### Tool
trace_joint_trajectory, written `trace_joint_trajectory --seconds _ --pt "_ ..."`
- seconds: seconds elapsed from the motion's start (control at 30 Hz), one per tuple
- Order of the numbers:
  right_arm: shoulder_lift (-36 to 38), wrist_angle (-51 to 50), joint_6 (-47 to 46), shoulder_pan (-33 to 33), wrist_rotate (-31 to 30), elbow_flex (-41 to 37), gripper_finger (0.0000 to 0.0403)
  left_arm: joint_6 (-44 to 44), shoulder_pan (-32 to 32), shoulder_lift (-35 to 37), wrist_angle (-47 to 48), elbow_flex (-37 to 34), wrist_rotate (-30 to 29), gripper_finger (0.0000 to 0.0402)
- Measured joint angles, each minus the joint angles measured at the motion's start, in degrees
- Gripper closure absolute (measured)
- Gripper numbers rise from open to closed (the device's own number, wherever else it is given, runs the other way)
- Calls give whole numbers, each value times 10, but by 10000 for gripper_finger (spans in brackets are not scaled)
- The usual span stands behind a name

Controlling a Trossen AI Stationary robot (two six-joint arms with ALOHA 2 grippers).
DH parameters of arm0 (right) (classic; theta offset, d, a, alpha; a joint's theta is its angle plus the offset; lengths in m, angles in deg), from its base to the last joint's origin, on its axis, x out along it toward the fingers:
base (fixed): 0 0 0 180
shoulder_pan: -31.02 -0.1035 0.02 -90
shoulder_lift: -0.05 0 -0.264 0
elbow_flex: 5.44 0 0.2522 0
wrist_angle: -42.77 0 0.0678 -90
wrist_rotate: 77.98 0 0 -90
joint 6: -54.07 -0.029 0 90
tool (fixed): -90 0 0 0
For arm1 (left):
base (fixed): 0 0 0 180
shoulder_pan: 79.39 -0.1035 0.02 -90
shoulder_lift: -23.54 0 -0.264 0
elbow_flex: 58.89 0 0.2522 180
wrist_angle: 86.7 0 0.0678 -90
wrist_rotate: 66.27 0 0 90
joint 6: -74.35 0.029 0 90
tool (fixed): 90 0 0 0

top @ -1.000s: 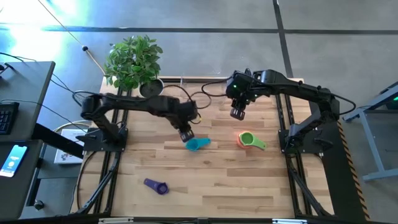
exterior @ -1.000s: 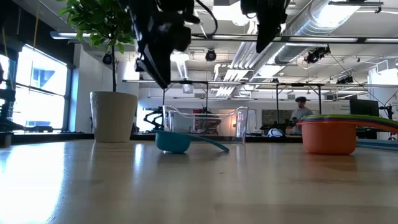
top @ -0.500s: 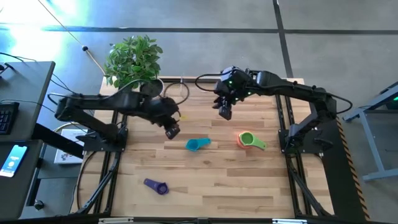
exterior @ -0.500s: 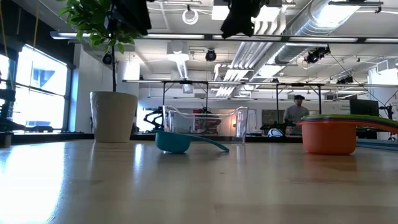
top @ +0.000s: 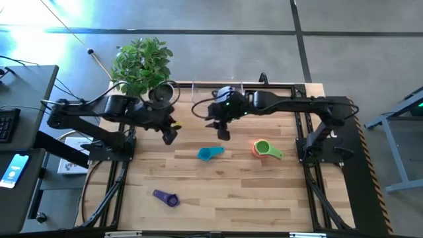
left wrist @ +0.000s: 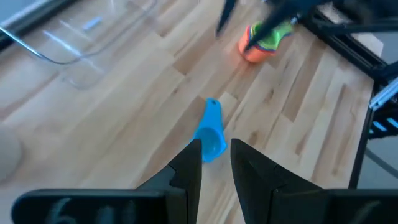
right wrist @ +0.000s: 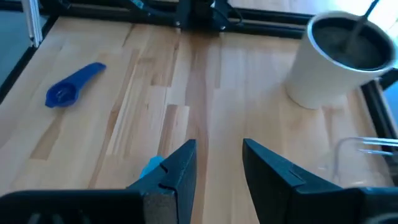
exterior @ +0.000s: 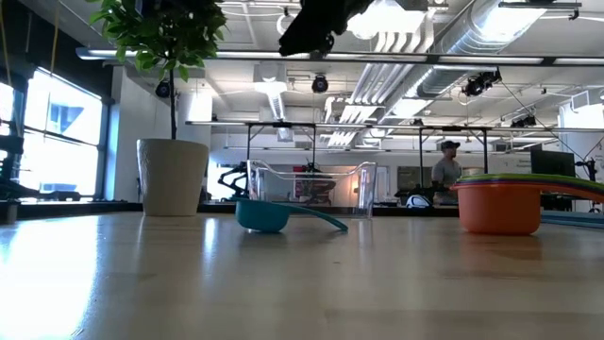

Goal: Nest measuring cups in basket
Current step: Stack the light blue measuring cup on top of the green measuring cup

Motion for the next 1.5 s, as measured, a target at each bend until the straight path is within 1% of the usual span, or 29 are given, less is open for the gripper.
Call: trace_joint_trajectory --seconds 0.17,0.4,0.77,1.1,1.5 --pt "-48 21 1 -8 0 0 281 15 -1 20 10 0 -24 326" --pt "-114 21 1 -13 4 0 281 20 -1 35 38 0 -26 326" --pt "-209 23 6 -30 7 0 281 25 -1 35 42 0 -36 326" --pt "-238 25 7 -48 7 0 281 21 -1 35 42 0 -37 326" --pt "-271 16 -4 -51 0 -1 282 10 -1 35 44 0 -38 326"
